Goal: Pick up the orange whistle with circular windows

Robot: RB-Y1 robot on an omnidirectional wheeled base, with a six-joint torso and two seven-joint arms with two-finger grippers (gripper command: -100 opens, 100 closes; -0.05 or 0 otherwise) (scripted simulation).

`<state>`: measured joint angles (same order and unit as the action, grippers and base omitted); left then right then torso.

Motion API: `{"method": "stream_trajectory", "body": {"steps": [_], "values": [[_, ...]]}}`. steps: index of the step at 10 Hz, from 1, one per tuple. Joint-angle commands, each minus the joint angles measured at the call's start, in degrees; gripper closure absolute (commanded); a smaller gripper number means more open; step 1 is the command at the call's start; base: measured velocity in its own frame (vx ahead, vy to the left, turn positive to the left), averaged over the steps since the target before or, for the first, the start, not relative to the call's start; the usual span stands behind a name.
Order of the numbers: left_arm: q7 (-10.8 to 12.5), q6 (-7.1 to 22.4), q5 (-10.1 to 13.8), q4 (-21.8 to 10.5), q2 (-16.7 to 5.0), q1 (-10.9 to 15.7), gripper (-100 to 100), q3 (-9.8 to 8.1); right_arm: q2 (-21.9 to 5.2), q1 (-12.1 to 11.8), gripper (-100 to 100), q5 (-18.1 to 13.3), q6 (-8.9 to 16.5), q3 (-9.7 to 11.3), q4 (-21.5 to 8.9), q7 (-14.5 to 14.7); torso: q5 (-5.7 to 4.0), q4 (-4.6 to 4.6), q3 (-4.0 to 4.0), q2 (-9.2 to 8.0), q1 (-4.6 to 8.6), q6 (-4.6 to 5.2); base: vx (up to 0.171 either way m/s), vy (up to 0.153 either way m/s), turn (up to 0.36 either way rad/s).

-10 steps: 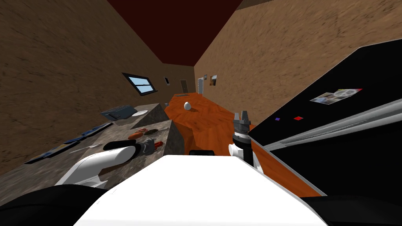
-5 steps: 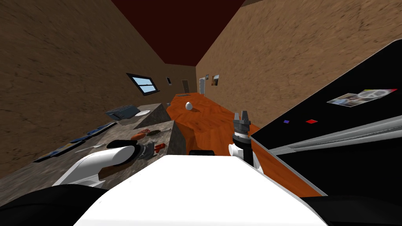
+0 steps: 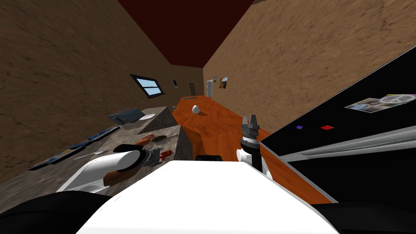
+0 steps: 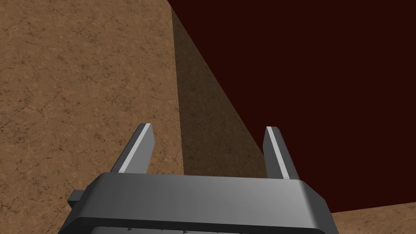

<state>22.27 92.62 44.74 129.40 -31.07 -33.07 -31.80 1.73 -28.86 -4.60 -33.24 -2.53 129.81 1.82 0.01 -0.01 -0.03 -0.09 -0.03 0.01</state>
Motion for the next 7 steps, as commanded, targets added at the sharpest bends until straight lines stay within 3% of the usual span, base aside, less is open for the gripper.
{"method": "stream_trajectory", "body": {"steps": [1, 3, 4, 5, 7], "values": [[-0.7, -1.4, -0.9, -1.7, 0.3, 0.4, -100, 0.81, 0.0, 0.0, 0, 0.0, 0.0, 0.0, 0.0, 0.0, 0.0, 0.0, 0.0, 0.0, 0.0, 0.0, -0.005, -0.013, -0.034], [-1.4, -3.0, -1.9, -3.9, 0.6, 0.9, -100, 1.68, 0.0, 0.0, 0, 0.0, 0.0, 0.0, 0.0, 0.0, -0.02, -0.01, -0.02, -0.04, 0.06, 0.0, -0.007, -0.016, -0.027], [-1.0, -2.3, -1.7, -3.2, 0.4, 0.9, -100, 1.49, 0.0, 0.0, 0, 0.0, 0.0, 0.0, 0.0, 0.0, -0.02, -0.01, -0.03, -0.04, 0.06, 0.0, -0.002, -0.007, -0.004], [-1.1, -2.5, -1.7, -3.3, 0.4, 0.9, 100, 1.56, 0.0, 0.0, 0, 0.0, 0.0, 0.0, 0.0, 0.0, -0.02, -0.01, -0.02, -0.04, 0.04, -0.01, 0.0, 0.0, 0.0], [-1.1, -2.4, -1.7, -3.3, 0.4, 0.9, 100, 1.6, 0.0, 0.0, 0, 0.0, 0.0, 0.0, 0.0, 0.0, -0.01, -0.03, -0.03, -0.02, -0.01, -0.02, 0.0, 0.0, 0.0]]}}
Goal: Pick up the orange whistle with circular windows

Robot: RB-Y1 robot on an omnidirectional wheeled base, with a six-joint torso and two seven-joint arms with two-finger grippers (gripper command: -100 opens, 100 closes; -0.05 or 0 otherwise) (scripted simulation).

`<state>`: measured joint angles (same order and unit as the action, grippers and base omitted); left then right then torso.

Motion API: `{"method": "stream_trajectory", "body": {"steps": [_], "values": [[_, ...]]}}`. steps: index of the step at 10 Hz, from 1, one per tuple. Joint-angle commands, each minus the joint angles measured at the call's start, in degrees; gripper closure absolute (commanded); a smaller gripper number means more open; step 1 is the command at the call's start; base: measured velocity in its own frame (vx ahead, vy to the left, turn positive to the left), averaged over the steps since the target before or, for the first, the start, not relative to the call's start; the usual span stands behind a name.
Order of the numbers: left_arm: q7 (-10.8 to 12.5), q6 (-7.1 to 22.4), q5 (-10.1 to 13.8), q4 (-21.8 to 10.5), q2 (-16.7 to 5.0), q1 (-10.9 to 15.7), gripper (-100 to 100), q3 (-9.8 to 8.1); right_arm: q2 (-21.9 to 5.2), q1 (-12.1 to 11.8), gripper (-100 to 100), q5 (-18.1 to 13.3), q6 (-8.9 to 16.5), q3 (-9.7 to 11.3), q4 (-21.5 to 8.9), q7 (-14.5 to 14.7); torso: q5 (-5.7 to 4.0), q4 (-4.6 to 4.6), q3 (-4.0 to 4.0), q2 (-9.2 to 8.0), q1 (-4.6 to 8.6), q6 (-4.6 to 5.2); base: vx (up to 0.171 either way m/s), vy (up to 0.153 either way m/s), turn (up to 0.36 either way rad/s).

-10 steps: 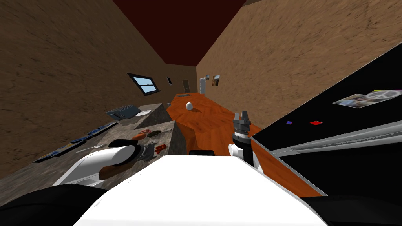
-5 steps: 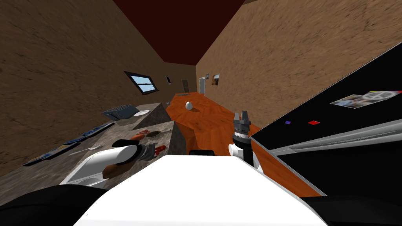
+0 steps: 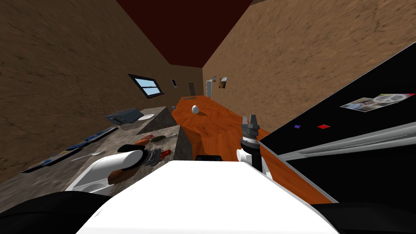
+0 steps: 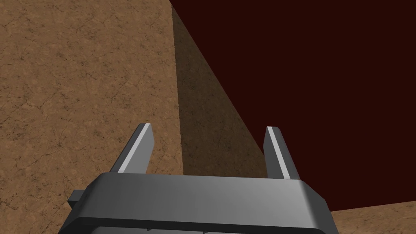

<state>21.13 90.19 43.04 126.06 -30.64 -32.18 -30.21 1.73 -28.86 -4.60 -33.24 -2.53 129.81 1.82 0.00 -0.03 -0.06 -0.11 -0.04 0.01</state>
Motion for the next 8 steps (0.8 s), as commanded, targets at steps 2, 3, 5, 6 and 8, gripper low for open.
{"method": "stream_trajectory", "body": {"steps": [2, 3, 5, 6, 8], "values": [[0.0, 0.0, 0.0, 0.0, 0.0, 0.0, 100, -0.01, 0.0, 0.0, 0, 0.0, 0.0, 0.0, 0.0, 0.0, 0.0, 0.01, 0.01, 0.0, 0.0, 0.01, 0.0, 0.0, 0.0], [0.0, 0.0, 0.0, 0.0, 0.0, 0.0, 0, -0.02, 0.0, 0.0, 0, 0.0, 0.0, 0.0, 0.0, 0.0, 0.0, 0.01, 0.01, 0.01, 0.0, 0.01, 0.0, 0.0, 0.0], [0.9, 1.8, 1.3, 2.7, -0.3, -0.7, 100, -1.22, 0.0, 0.0, 0, 0.0, 0.0, 0.0, 0.0, 0.0, -0.02, 0.0, 0.0, 0.0, -0.02, -0.02, 0.005, 0.014, 0.042], [1.3, 2.6, 1.8, 3.8, -0.4, -1.0, 100, -1.65, 0.0, 0.0, 0, 0.0, 0.0, 0.0, 0.0, 0.0, -0.01, 0.0, 0.0, 0.0, -0.04, -0.02, 0.006, 0.017, 0.026], [1.1, 2.2, 1.5, 3.2, -0.4, -0.8, 0, -1.39, 0.0, 0.0, 0, 0.0, 0.0, 0.0, 0.0, 0.0, 0.01, 0.01, 0.01, 0.01, -0.02, 0.01, 0.001, 0.004, 0.001]]}}
